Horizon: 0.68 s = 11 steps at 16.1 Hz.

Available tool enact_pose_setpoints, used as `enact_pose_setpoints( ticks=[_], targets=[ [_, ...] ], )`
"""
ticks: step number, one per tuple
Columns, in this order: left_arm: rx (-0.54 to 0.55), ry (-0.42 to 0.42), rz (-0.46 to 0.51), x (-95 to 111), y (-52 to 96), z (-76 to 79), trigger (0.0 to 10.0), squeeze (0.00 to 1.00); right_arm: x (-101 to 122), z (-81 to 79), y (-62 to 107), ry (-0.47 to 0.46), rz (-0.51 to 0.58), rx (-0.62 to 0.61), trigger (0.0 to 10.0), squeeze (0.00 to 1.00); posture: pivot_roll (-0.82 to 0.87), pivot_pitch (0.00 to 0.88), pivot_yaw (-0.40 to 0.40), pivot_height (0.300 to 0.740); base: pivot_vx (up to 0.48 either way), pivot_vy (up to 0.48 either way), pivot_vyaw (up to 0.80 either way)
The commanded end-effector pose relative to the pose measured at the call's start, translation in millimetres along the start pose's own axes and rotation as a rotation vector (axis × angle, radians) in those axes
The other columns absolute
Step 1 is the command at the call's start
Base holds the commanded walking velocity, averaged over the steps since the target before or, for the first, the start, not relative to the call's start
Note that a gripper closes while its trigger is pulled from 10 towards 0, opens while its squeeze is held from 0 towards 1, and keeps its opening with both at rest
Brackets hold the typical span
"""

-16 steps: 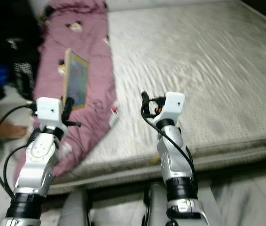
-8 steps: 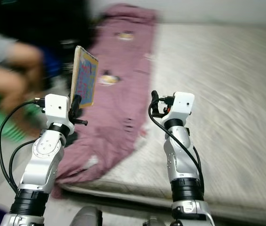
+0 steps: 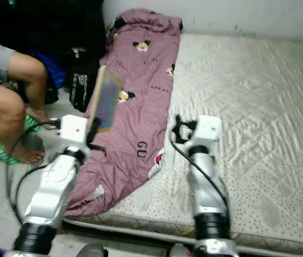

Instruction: Clean up the room

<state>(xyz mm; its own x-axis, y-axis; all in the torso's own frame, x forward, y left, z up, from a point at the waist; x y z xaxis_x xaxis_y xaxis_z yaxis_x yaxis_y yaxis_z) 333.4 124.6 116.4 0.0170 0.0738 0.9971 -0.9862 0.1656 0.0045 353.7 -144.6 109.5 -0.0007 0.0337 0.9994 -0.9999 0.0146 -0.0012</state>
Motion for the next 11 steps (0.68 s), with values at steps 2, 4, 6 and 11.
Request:
enact_pose_setpoints(
  ticks=[2, 4, 6, 11],
  targets=[
    [0.009, 0.019, 0.055, 13.5, -0.3, -2.8, 10.0, 0.0, -1.1, 0.0, 4.1, 0.008, -0.013, -0.007, 10.0, 0.0, 0.01, 0.0, 0.033, 0.74, 0.0, 0.0, 0.0],
    [0.001, 0.025, 0.06, 15.9, -1.8, -0.6, 10.0, 0.0, -5.4, 0.9, 5.5, -0.005, -0.029, -0.015, 10.0, 0.0, 0.01, 0.0, 0.027, 0.74, 0.0, 0.0, 0.0],
    [-0.007, 0.021, 0.061, 16.7, -2.0, 0.6, 10.0, 0.0, -5.2, -0.6, 3.2, -0.004, -0.036, -0.012, 10.0, 0.0, 0.01, 0.001, 0.026, 0.74, 0.0, 0.0, 0.0],
    [-0.015, 0.041, 0.059, 15.9, -1.7, 3.0, 10.0, 0.0, -2.0, -2.4, 1.3, -0.006, -0.03, -0.006, 10.0, 0.0, 0.01, 0.0, 0.019, 0.74, 0.0, -0.151, -0.25]
  ],
)
Point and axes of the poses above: a point about 5 cm out from each wrist's last joint towards the gripper, its own y axis pointing back from the gripper into the wrist, its own x axis along the axis of the wrist's last joint, z = x × y, the point moved 4 cm from there along -y, pointing out of the wrist towards the gripper, and after that the axes turned 11 degrees about y, right-handed, at the moved point
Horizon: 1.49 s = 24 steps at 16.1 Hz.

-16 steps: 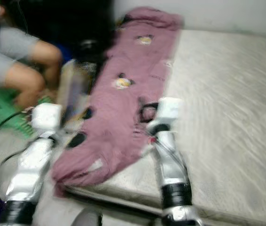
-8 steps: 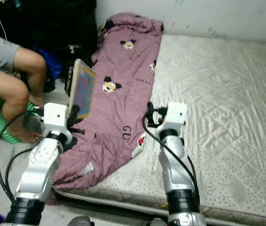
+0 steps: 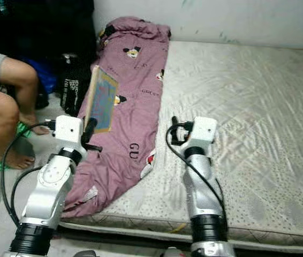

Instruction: Clean up the room

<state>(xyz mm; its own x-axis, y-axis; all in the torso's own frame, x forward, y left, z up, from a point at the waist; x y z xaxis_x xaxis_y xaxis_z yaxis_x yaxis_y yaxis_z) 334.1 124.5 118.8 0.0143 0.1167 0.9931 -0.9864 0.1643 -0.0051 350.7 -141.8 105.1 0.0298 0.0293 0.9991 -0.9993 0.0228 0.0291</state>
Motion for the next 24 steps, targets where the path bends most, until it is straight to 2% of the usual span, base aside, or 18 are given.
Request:
enact_pose_setpoints(
  ticks=[1, 4, 7, 14, 17, 20, 22, 24],
  targets=[
    [-0.018, 0.007, 0.048, 12.9, -0.9, 3.9, 10.0, 0.0, 2.5, 0.7, -1.6, -0.002, 0.001, 0.002, 10.0, 0.0, 0.01, 0.0, 0.019, 0.74, 0.0, -0.251, 0.0],
    [-0.024, 0.01, 0.048, 12.9, -1.8, 5.0, 10.0, 0.0, 3.0, 1.3, -2.2, 0.002, 0.001, 0.002, 10.0, 0.0, 0.01, 0.0, 0.018, 0.74, 0.0, -0.252, 0.0],
    [-0.026, 0.012, 0.05, 13.4, -2.4, 5.5, 10.0, 0.0, 3.4, 1.1, -2.7, 0.007, 0.001, 0.004, 10.0, 0.0, 0.01, 0.0, 0.016, 0.74, 0.0, -0.259, -0.8],
    [-0.02, 0.015, 0.051, 12.6, -1.2, 4.7, 10.0, 0.0, 4.1, -0.3, -4.5, 0.018, 0.004, 0.016, 10.0, 0.0, 0.01, 0.0, 0.008, 0.74, 0.0, -0.284, 0.0],
    [-0.006, 0.005, 0.065, 14.1, -1.2, 3.2, 10.0, 0.0, 4.4, -1.1, -4.9, 0.021, 0.006, 0.019, 10.0, 0.0, 0.02, 0.0, 0.006, 0.74, 0.0, 0.0, 0.0],
    [0.025, 0.039, 0.07, 12.4, -0.4, -1.9, 10.0, 0.0, 6.0, 0.1, -5.5, 0.043, 0.018, 0.008, 10.0, 0.0, 0.01, 0.0, 0.005, 0.74, 0.0, 0.0, 0.0],
    [0.045, 0.018, 0.088, 13.3, 1.0, -11.0, 10.0, 0.0, 5.8, -0.2, -5.9, 0.038, 0.018, 0.011, 10.0, 0.0, 0.01, 0.0, 0.005, 0.74, 0.0, 0.0, 0.0],
    [0.082, -0.082, 0.126, 17.5, 3.5, -22.6, 10.0, 0.0, 6.2, -2.0, -6.1, 0.065, 0.017, 0.018, 10.0, 0.0, 0.01, 0.0, 0.003, 0.74, 0.0, 0.0, 0.0]
  ],
)
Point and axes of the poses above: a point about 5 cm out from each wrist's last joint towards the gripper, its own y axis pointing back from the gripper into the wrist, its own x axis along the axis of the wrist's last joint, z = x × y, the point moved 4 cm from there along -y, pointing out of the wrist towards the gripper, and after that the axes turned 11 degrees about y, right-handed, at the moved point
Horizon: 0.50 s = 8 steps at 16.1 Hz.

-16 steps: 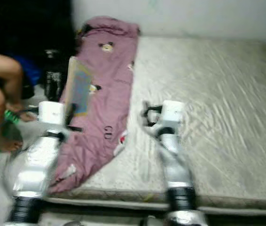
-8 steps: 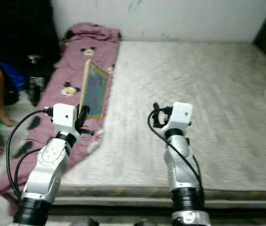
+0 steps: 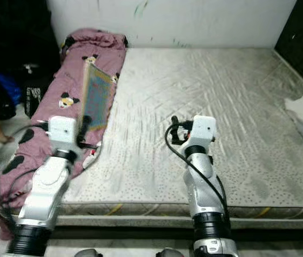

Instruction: Clean up the room

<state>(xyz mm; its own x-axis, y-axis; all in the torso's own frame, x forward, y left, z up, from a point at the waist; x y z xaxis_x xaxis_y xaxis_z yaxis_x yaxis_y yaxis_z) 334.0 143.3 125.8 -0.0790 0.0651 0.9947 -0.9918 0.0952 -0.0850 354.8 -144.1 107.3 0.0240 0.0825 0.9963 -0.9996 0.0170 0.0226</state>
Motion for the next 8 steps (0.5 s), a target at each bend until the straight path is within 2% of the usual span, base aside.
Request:
enact_pose_setpoints(
  ticks=[1, 2, 4, 5, 6, 8],
  targets=[
    [0.028, -0.026, 0.045, 8.6, -0.8, -7.5, 10.0, 0.0, 3.6, -4.4, -2.1, 0.009, 0.008, 0.013, 10.0, 0.0, 0.01, 0.0, 0.003, 0.74, 0.0, 0.0, 0.0],
    [0.016, -0.075, 0.089, 13.8, -2.7, -7.4, 10.0, 0.0, -0.4, -4.7, -2.9, 0.012, -0.016, 0.009, 10.0, 0.0, 0.01, 0.0, 0.001, 0.74, 0.0, 0.0, 0.0],
    [0.102, -0.06, 0.056, 10.7, -2.6, -15.8, 10.0, 0.0, -0.8, -5.2, -3.2, 0.039, -0.02, 0.008, 10.0, 0.0, 0.02, 0.0, 0.001, 0.74, 0.0, 0.0, 0.0],
    [0.108, -0.024, 0.021, 5.4, -2.9, -16.4, 10.0, 0.0, 1.3, -8.1, -3.3, 0.051, -0.006, 0.025, 10.0, 0.0, 0.02, 0.0, -0.003, 0.74, 0.0, 0.0, 0.0],
    [0.068, -0.008, 0.021, 3.6, -2.3, -13.9, 10.0, 0.0, 3.9, -12.4, -2.9, 0.05, 0.014, 0.054, 10.0, 0.0, 0.02, 0.0, -0.003, 0.74, 0.0, 0.0, 0.0],
    [0.112, -0.049, 0.027, 1.5, 1.4, -20.9, 10.0, 0.0, 6.1, -15.6, -1.4, 0.071, 0.032, 0.063, 10.0, 0.0, 0.01, 0.0, -0.001, 0.74, 0.0, 0.0, 0.0]
  ],
)
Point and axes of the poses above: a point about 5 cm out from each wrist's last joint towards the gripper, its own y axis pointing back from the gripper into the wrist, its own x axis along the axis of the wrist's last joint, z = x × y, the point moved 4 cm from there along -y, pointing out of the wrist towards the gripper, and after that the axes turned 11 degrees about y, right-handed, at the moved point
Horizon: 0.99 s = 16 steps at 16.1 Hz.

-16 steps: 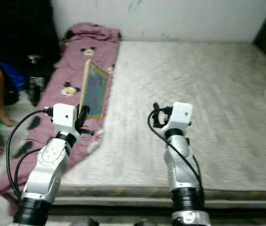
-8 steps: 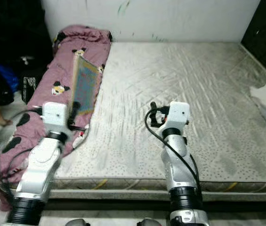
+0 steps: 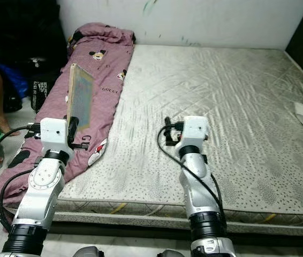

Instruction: Clean up the room

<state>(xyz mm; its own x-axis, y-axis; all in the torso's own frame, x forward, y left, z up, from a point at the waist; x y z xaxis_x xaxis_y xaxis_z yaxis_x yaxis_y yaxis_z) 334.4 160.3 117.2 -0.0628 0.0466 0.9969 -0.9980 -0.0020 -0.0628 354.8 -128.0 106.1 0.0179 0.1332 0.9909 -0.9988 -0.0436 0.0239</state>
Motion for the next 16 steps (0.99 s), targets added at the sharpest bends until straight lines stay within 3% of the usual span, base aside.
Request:
enact_pose_setpoints(
  ticks=[1, 16],
  targets=[
    [0.021, 0.019, 0.038, 7.1, 0.5, -6.1, 10.0, 0.0, 2.2, -1.4, 0.2, -0.025, -0.003, 0.016, 10.0, 0.0, 0.01, 0.0, -0.001, 0.74, 0.0, 0.0, 0.0],
    [-0.008, 0.028, 0.028, 9.3, 1.6, -5.8, 10.0, 0.0, 4.3, -0.6, 1.9, -0.054, 0.012, 0.015, 10.0, 0.0, 0.02, 0.004, 0.002, 0.74, 0.0, 0.0, 0.0]
  ],
)
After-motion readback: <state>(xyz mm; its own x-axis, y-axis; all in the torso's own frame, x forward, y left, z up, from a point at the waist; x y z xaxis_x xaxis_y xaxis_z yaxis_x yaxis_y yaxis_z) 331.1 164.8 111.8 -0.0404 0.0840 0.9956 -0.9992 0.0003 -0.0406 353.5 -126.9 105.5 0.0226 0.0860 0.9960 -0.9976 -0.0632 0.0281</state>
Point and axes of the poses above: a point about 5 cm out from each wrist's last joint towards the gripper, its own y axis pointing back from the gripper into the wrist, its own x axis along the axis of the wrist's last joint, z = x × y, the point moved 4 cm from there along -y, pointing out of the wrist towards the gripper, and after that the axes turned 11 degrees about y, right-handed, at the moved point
